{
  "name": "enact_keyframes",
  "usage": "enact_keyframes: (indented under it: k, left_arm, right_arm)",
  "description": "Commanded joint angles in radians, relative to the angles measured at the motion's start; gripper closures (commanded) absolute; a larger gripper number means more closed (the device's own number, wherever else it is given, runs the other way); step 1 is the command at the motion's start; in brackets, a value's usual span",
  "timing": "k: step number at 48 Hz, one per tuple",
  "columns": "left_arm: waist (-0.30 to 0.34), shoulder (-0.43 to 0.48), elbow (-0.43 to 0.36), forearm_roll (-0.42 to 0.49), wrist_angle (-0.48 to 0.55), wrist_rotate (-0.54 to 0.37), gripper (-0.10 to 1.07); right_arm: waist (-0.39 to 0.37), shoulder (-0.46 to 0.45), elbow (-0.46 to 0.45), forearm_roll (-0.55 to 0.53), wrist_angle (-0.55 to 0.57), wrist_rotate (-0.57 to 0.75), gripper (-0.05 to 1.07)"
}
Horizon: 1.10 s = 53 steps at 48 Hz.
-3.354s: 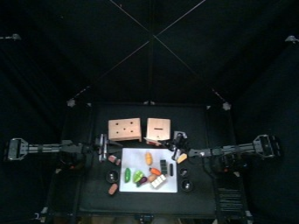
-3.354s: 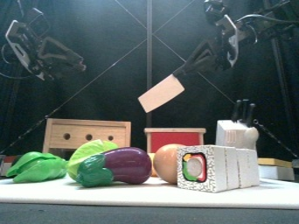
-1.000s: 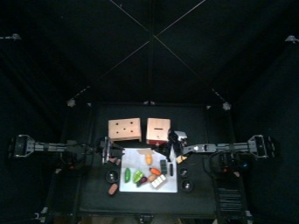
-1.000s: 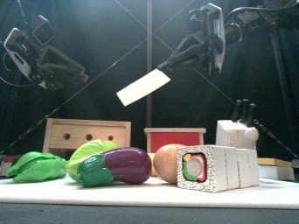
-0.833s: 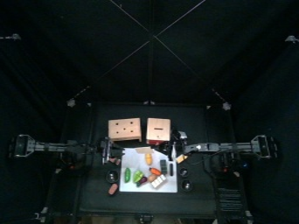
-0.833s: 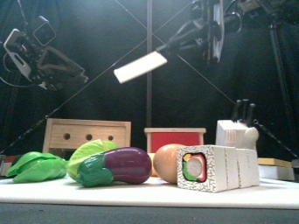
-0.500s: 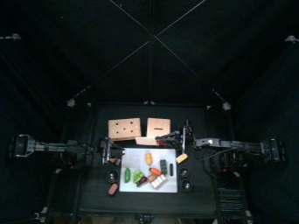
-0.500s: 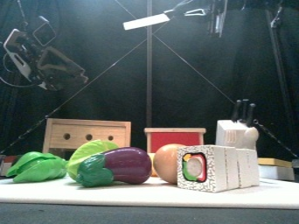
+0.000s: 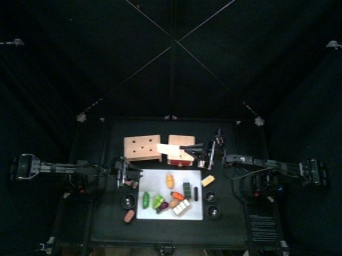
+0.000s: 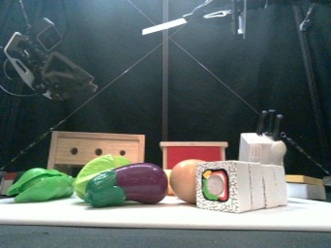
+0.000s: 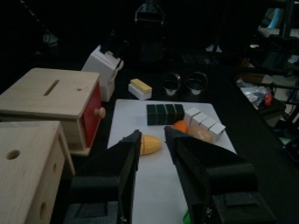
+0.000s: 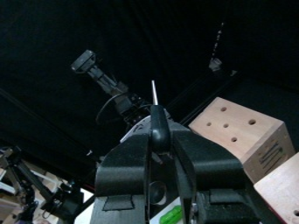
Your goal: Hold cleaver with other hand
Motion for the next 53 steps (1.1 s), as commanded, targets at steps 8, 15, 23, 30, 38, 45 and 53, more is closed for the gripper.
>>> enact_keyframes:
  k: [8, 15, 23, 30, 38, 45, 53]
  left_arm:
    - [0.003, 0.0, -0.008, -0.002, -0.002, 0.002, 0.26]
    - [0.003, 0.0, -0.011, -0.002, 0.0, 0.002, 0.26]
    - [0.005, 0.0, -0.015, -0.002, -0.002, 0.002, 0.26]
    - [0.003, 0.0, -0.012, -0.002, -0.002, 0.002, 0.26]
    - [0.006, 0.0, -0.014, -0.002, -0.002, 0.002, 0.26]
    - [0.006, 0.0, -0.012, -0.002, -0.002, 0.002, 0.26]
    - [0.006, 0.002, -0.015, -0.002, -0.002, 0.002, 0.26]
  right_arm:
    - [0.074, 0.011, -0.038, 0.067, 0.114, -0.003, 0.51]
    - [0.147, 0.003, -0.081, 0.078, 0.184, -0.008, 0.51]
    - [0.201, -0.011, -0.109, 0.117, 0.285, -0.067, 0.51]
    - [0.216, -0.014, -0.152, 0.313, 0.396, -0.264, 0.51]
    - [0.21, -0.015, -0.224, 0.569, 0.439, -0.575, 0.48]
    - [0.163, -0.035, -0.206, 0.658, 0.422, -0.707, 0.48]
    - [0.132, -0.031, -0.221, 0.67, 0.459, -0.718, 0.47]
